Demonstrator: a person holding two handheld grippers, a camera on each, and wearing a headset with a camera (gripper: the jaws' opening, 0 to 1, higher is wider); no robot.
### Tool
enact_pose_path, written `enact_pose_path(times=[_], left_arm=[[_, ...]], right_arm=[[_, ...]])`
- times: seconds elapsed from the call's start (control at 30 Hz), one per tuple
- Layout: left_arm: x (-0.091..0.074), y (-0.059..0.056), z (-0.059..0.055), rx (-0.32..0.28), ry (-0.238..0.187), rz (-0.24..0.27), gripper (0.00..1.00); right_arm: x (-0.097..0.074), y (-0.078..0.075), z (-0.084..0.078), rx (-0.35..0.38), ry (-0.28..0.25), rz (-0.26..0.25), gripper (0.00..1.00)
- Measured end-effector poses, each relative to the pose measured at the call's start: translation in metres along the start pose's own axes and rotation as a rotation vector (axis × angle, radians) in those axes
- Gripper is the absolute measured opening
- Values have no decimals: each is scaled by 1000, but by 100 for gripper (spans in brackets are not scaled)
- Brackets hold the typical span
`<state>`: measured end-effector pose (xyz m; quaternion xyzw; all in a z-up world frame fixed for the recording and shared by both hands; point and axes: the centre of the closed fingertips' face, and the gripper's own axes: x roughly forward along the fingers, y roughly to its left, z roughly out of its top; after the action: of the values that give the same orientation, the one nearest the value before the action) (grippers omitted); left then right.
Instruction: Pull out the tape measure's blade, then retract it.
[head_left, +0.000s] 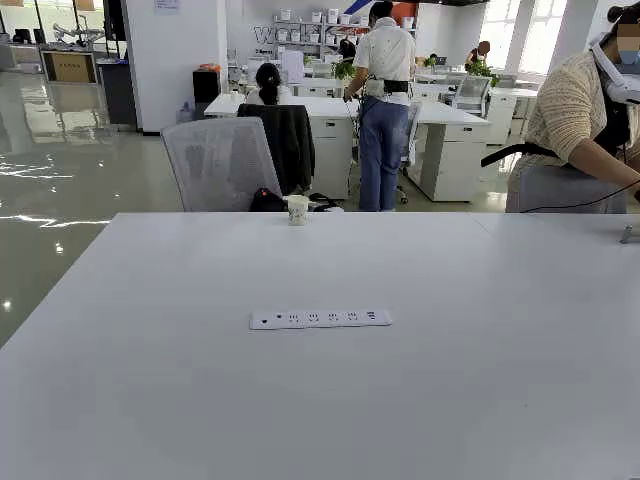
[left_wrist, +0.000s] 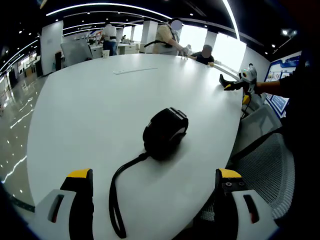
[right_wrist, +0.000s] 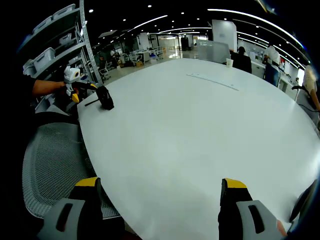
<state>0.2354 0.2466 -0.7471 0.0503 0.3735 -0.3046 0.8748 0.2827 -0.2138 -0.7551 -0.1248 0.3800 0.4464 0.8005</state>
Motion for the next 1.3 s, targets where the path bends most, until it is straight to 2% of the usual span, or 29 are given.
enact_pose_path(times=[0.57, 0.6, 0.63, 0.67, 0.73, 0.8, 1.1, 1.13, 1.2, 1.3], left_arm=[[1, -2, 2, 14, 7, -21, 99], [2, -2, 3, 29, 10, -23, 99], [2, -1, 3, 44, 13, -26, 99], [3, -1, 6, 84, 18, -33, 99], [5, -4, 13, 130, 0, -54, 99], [6, -4, 17, 137, 8, -62, 99], [21, -7, 42, 261, 37, -117, 99], [23, -8, 42, 268, 49, -121, 99], [28, -10, 43, 338, 83, -136, 99], [35, -15, 43, 381, 121, -159, 99]], right_arm=[[-3, 2, -1, -11, -11, -7, 99], [-2, 3, 2, -29, -26, 0, 99], [0, 3, 11, -76, -73, 9, 99], [-2, 2, 12, -71, -78, -7, 99], [-1, 3, 14, -68, -75, 1, 99], [0, 3, 20, -89, -95, 5, 99], [16, 12, 45, -151, -107, 49, 99], [18, 13, 47, -152, -104, 52, 99], [23, 15, 51, -169, -101, 63, 99], [30, 18, 57, -188, -104, 77, 99]])
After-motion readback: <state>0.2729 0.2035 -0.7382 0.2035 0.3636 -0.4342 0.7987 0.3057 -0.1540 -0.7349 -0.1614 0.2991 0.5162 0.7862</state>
